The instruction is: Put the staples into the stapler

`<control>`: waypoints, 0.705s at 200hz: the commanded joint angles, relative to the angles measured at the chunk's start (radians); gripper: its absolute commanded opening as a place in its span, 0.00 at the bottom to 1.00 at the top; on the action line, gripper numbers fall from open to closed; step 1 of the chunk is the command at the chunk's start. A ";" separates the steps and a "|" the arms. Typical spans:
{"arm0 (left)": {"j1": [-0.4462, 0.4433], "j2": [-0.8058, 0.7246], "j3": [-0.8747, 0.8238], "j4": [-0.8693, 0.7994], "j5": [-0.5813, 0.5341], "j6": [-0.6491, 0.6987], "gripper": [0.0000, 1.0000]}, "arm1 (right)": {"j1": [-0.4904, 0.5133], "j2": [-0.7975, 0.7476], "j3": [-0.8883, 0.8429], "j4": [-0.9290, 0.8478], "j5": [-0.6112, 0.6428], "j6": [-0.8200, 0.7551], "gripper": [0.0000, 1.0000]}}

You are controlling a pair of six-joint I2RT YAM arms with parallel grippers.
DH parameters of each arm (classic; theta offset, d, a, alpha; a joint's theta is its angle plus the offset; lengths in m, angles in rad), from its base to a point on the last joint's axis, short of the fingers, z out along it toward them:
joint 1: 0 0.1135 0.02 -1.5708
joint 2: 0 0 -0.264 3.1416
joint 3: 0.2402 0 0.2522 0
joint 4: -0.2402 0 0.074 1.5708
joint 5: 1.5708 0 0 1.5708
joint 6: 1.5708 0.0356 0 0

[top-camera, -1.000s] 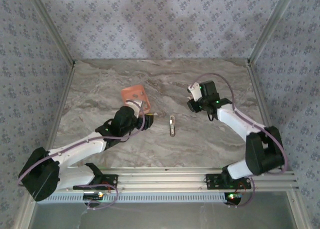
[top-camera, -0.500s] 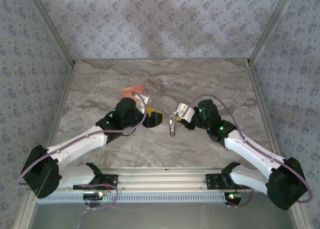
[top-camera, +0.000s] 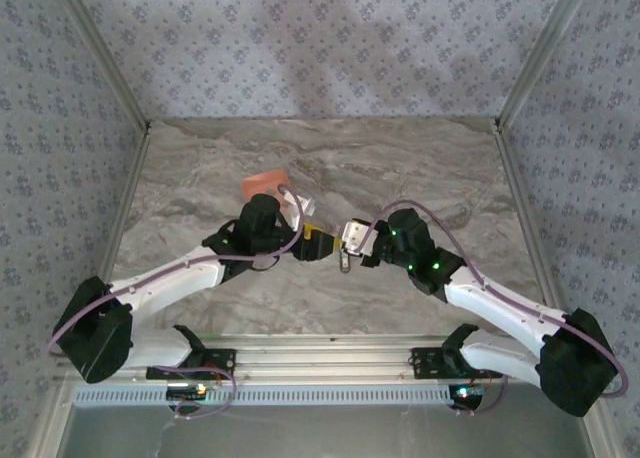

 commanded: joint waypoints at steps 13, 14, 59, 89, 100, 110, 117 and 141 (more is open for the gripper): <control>-0.007 0.028 0.036 0.077 0.060 -0.033 0.68 | 0.021 0.012 -0.007 0.064 -0.011 -0.006 0.32; -0.007 0.029 0.035 0.078 0.060 -0.034 0.68 | 0.021 0.013 -0.007 0.064 -0.011 -0.006 0.32; -0.007 0.049 0.017 0.177 0.035 -0.082 0.63 | 0.034 0.022 -0.016 0.091 -0.025 0.002 0.32; -0.007 0.073 0.019 0.198 0.029 -0.102 0.55 | 0.036 0.021 -0.025 0.110 -0.031 0.007 0.32; -0.007 0.083 0.021 0.204 0.035 -0.108 0.49 | 0.037 0.018 -0.026 0.117 -0.028 0.011 0.32; -0.007 0.091 0.023 0.204 0.045 -0.111 0.46 | 0.037 0.018 -0.030 0.127 -0.025 0.018 0.32; -0.007 0.096 0.025 0.205 0.052 -0.113 0.44 | 0.037 0.016 -0.032 0.135 -0.025 0.026 0.32; -0.007 0.108 0.029 0.202 0.069 -0.116 0.39 | 0.035 0.016 -0.036 0.150 -0.020 0.045 0.32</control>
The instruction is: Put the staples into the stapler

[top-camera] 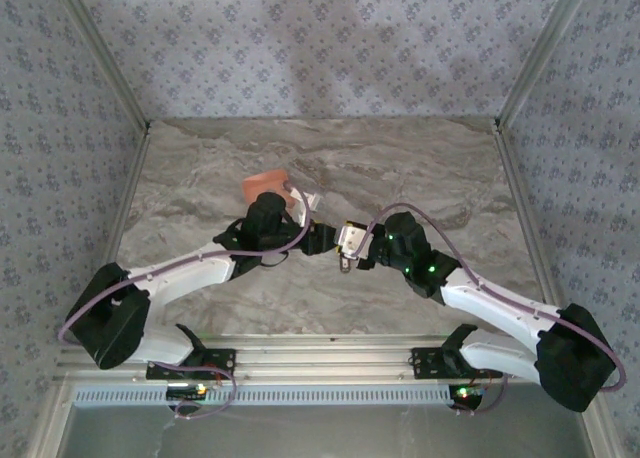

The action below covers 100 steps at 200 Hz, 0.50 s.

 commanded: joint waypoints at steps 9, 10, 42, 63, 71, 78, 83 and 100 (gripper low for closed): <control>-0.004 0.021 0.030 0.026 0.028 -0.008 0.39 | 0.005 -0.004 -0.006 0.066 -0.004 0.040 0.32; -0.004 0.020 0.029 0.026 0.028 -0.008 0.39 | 0.005 -0.004 -0.006 0.066 -0.004 0.040 0.32; -0.004 0.026 0.033 0.023 0.034 -0.007 0.31 | 0.006 -0.005 -0.010 0.079 -0.001 0.048 0.32; -0.004 0.029 0.032 0.023 0.037 -0.003 0.21 | 0.003 -0.004 -0.010 0.079 0.008 0.055 0.32; -0.002 0.026 0.030 0.019 0.032 0.004 0.17 | 0.002 -0.003 -0.009 0.076 0.012 0.059 0.33; -0.003 0.022 0.028 0.016 0.028 0.013 0.14 | 0.003 -0.004 -0.009 0.072 0.019 0.061 0.33; -0.002 0.019 0.029 0.010 0.026 0.022 0.11 | 0.003 -0.004 -0.008 0.067 0.025 0.064 0.33; 0.000 0.001 0.027 -0.012 0.037 0.086 0.08 | -0.004 -0.013 -0.008 0.042 0.033 0.078 0.39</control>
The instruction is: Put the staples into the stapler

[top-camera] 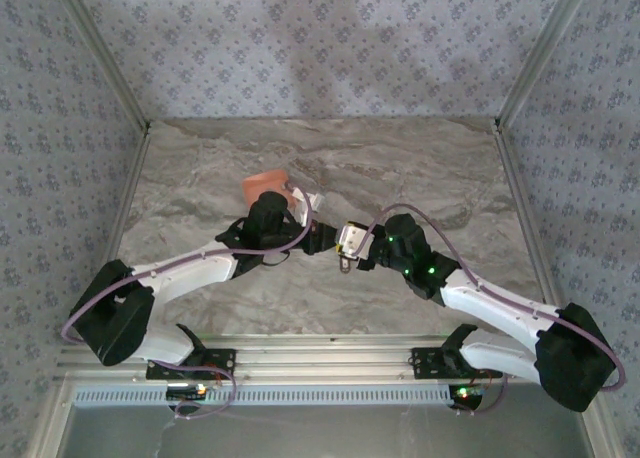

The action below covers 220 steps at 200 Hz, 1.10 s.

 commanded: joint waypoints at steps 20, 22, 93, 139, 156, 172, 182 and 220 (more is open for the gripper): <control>0.007 -0.045 0.019 -0.074 0.014 0.213 0.05 | -0.023 -0.033 0.007 -0.009 -0.023 0.080 0.54; 0.008 -0.046 0.018 -0.079 0.014 0.225 0.05 | -0.027 -0.036 0.006 -0.015 -0.032 0.086 0.55; 0.016 -0.194 -0.043 -0.224 0.104 0.756 0.05 | -0.167 -0.095 -0.002 -0.158 -0.372 0.259 0.65; 0.004 -0.229 -0.025 -0.376 0.121 0.988 0.06 | -0.169 -0.042 0.049 -0.255 -0.492 0.244 0.63; -0.001 -0.227 -0.017 -0.404 0.147 1.033 0.06 | -0.169 -0.018 0.070 -0.281 -0.520 0.228 0.63; -0.004 -0.220 -0.012 -0.418 0.159 1.052 0.06 | -0.169 0.002 0.080 -0.295 -0.536 0.212 0.63; -0.007 -0.215 -0.007 -0.427 0.162 1.063 0.06 | -0.169 0.015 0.086 -0.299 -0.543 0.210 0.63; -0.013 -0.210 0.002 -0.430 0.175 1.079 0.06 | -0.162 0.055 0.115 -0.319 -0.585 0.209 0.60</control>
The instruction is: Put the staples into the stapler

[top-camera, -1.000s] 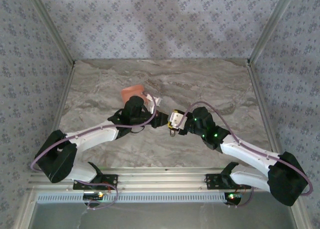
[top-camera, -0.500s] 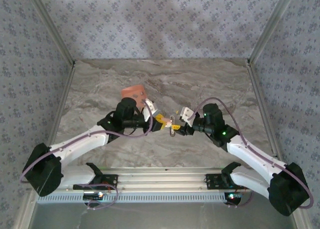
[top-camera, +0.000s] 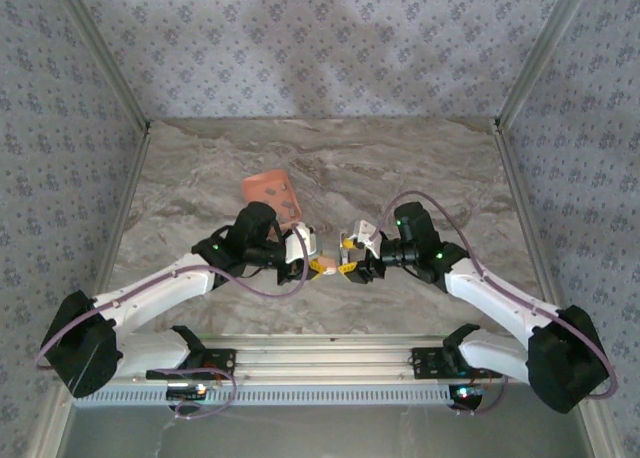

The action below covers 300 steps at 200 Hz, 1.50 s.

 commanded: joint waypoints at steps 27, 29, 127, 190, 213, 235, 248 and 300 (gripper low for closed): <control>-0.014 0.011 0.033 0.005 0.054 0.042 0.06 | 0.005 0.038 0.061 -0.053 -0.096 -0.012 0.59; -0.013 0.012 0.035 0.004 0.052 0.042 0.06 | 0.005 0.038 0.061 -0.053 -0.101 -0.013 0.59; -0.017 0.021 0.010 0.136 0.062 -0.025 0.06 | 0.027 0.118 0.105 -0.096 -0.191 -0.025 0.56; -0.020 0.026 0.004 0.153 0.055 -0.044 0.13 | 0.026 0.101 0.106 -0.086 -0.187 -0.049 0.21; -0.004 0.014 -0.018 0.187 0.049 -0.079 0.37 | 0.014 0.069 0.076 -0.066 -0.169 -0.061 0.13; 0.014 -0.008 -0.059 0.241 0.038 -0.115 0.57 | -0.005 0.039 0.046 -0.047 -0.158 -0.076 0.09; 0.023 -0.025 -0.078 0.257 0.031 -0.127 0.63 | -0.013 0.025 0.032 -0.042 -0.150 -0.085 0.09; 0.037 -0.046 -0.104 0.229 0.042 -0.111 0.65 | -0.030 -0.033 -0.012 0.003 -0.132 -0.100 0.06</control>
